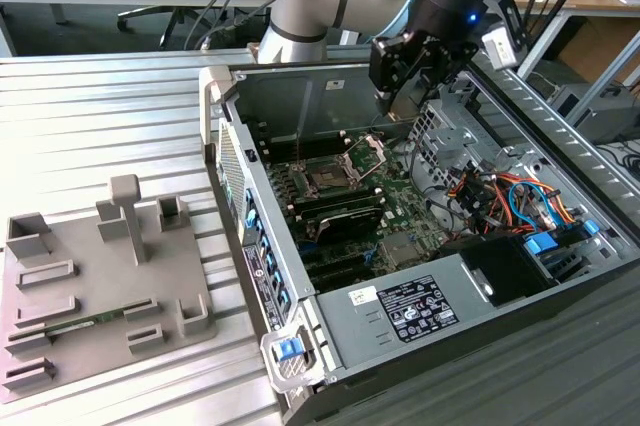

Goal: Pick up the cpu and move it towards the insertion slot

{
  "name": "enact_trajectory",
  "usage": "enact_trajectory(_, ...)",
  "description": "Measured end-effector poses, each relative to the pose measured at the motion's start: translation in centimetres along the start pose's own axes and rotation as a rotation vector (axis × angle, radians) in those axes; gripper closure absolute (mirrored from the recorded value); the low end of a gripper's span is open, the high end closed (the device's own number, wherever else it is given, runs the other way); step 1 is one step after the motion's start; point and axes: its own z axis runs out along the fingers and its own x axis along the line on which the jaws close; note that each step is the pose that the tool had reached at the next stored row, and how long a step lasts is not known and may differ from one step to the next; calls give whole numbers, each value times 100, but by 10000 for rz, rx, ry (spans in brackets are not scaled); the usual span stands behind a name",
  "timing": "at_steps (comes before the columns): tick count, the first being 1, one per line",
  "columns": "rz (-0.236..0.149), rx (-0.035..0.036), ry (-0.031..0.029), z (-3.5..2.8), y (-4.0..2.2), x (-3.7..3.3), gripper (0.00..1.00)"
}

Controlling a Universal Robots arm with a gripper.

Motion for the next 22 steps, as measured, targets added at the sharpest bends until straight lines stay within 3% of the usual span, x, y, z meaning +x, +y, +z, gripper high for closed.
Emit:
enact_trajectory(9, 0, 0, 0, 13, 69, -3, 45)
enact_trajectory(19, 0, 0, 0, 33, 80, -4, 45)
enact_trajectory(22, 0, 1, 0, 72, 78, -4, 45)
